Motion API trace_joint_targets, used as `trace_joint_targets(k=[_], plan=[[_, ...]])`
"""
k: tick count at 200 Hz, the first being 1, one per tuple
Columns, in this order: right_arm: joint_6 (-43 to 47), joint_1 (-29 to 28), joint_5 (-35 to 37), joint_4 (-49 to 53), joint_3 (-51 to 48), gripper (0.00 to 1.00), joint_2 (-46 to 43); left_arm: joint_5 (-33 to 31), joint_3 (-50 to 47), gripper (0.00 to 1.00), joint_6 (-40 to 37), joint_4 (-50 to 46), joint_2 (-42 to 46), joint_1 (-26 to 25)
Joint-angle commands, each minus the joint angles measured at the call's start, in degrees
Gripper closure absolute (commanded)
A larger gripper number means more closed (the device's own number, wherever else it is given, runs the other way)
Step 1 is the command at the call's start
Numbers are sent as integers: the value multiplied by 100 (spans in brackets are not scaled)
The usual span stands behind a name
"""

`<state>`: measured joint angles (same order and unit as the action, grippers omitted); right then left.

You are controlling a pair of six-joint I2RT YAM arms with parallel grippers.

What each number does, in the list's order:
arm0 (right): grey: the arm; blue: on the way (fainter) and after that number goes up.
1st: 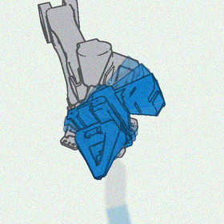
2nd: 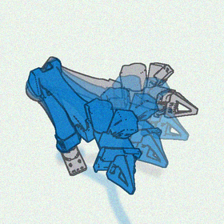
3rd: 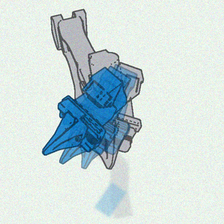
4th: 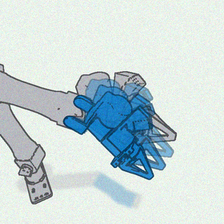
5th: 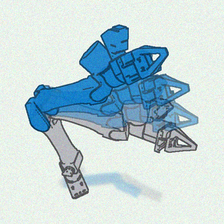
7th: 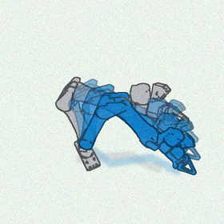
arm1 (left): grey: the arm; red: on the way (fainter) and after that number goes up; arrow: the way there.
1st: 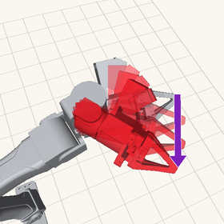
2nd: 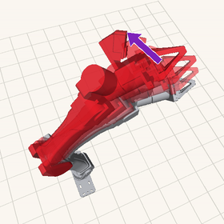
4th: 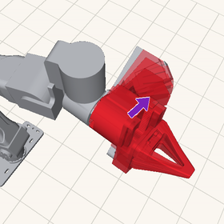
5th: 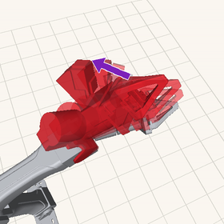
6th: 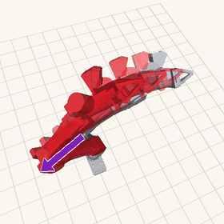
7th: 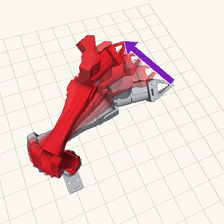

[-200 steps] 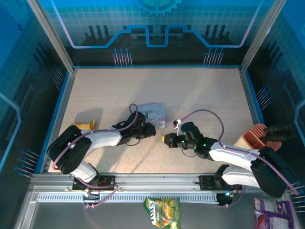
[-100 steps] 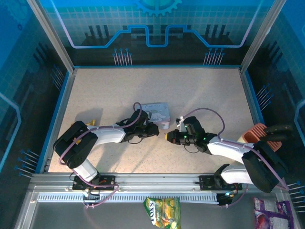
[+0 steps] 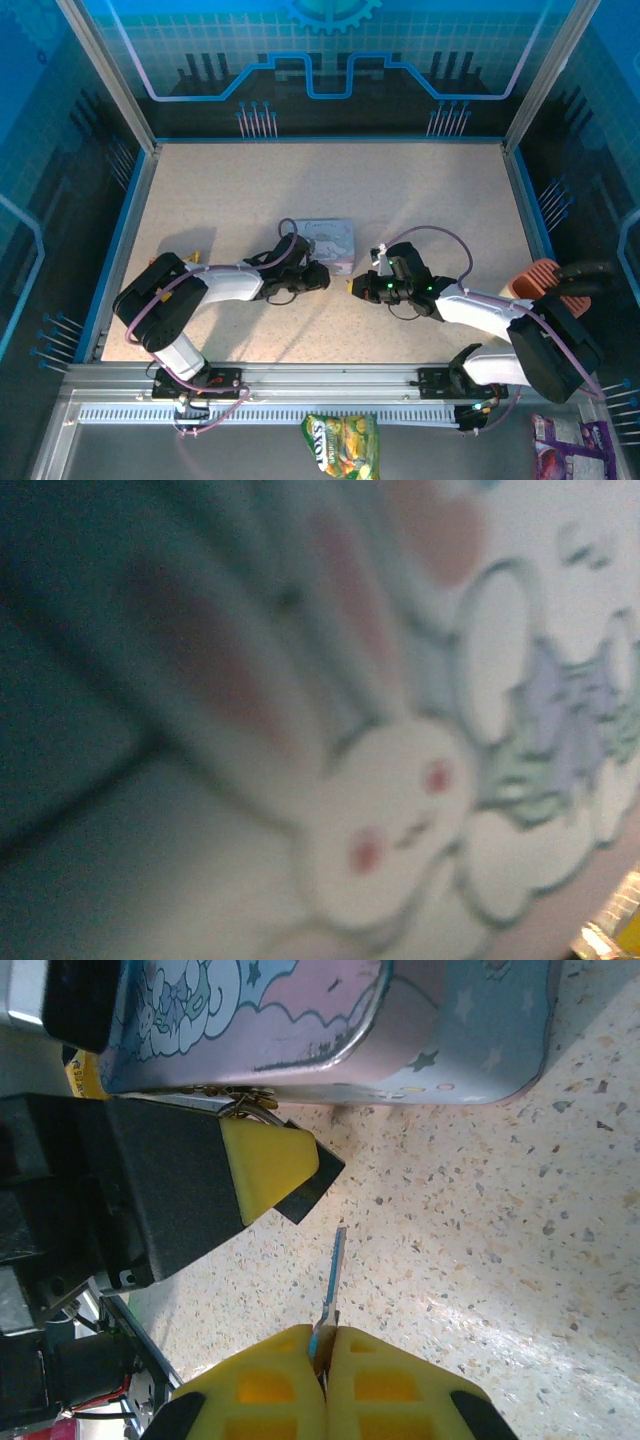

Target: Unlock the padlock with the key

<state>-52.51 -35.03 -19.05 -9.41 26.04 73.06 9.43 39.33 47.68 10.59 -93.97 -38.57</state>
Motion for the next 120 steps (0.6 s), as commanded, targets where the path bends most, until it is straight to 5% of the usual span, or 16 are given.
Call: trace_joint_targets(k=[1, 27, 120], plan=[[29, 46, 22, 156, -11, 100, -148, -290, -314, 75, 26, -40, 112, 18], [71, 43, 9, 229, 62, 100, -156, -745, -873, 64, 378, 341, 480, 17], [57, 39, 38, 176, 42, 100, -233, -1382, -778, 55, 272, 105, 646, -207]])
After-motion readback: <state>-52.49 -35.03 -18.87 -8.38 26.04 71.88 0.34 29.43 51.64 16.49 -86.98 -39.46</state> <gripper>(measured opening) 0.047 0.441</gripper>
